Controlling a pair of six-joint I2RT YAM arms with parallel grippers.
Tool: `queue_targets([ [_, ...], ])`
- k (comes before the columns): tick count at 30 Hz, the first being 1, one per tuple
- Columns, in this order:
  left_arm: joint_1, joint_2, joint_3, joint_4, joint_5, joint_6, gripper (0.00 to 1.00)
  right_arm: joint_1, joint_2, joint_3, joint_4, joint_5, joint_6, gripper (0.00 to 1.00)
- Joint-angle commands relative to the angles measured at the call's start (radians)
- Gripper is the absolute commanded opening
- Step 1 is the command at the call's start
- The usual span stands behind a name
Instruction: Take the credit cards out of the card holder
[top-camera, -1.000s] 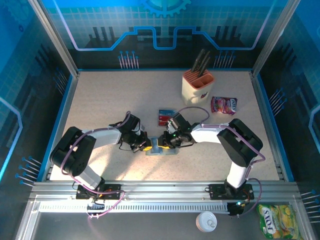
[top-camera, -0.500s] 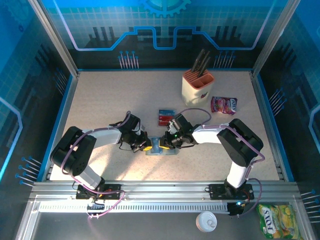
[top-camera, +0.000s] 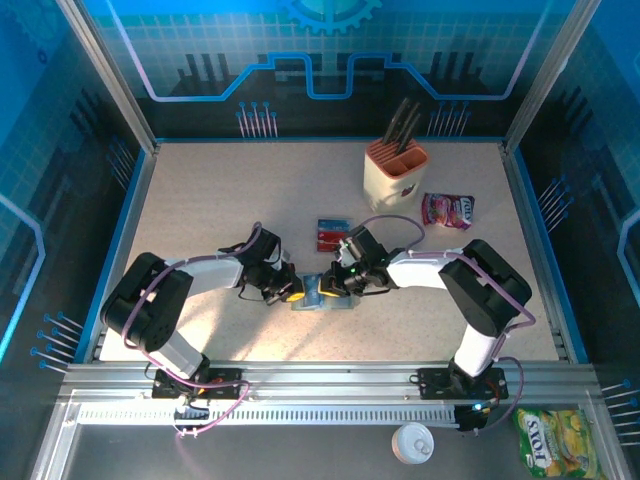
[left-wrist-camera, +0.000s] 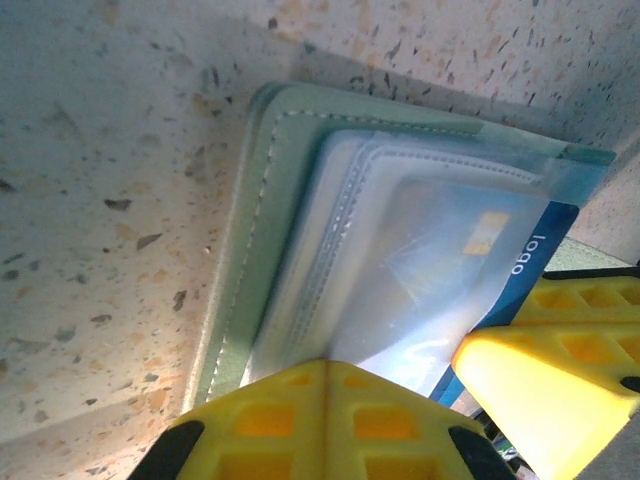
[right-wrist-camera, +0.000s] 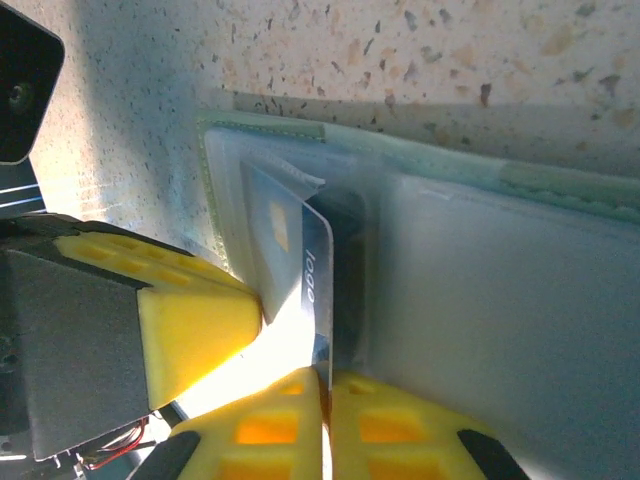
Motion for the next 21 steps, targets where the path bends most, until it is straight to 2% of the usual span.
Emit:
queue_targets([
  [1,-0.005,0.038,-0.015,-0.079,-0.047,0.023,0.00,-0.022,-0.027,-0.020,-0.039,0.018,-0.019,0.11],
  [3,-0.004,0.039,-0.016,-0.079,-0.046,0.023,0.00,-0.024,-0.029,-0.020,-0.044,0.017,-0.021,0.16],
  [6,-0.004,0.042,-0.016,-0.076,-0.046,0.022,0.00,-0.024,-0.034,-0.020,-0.042,0.017,-0.022,0.17],
  [13,-0.004,0.043,-0.016,-0.076,-0.045,0.021,0.00,-0.024,-0.029,-0.018,-0.033,0.008,-0.025,0.07],
  [21,-0.005,0.041,-0.016,-0.077,-0.046,0.021,0.00,-0.026,-0.031,-0.020,-0.022,0.007,-0.026,0.06],
])
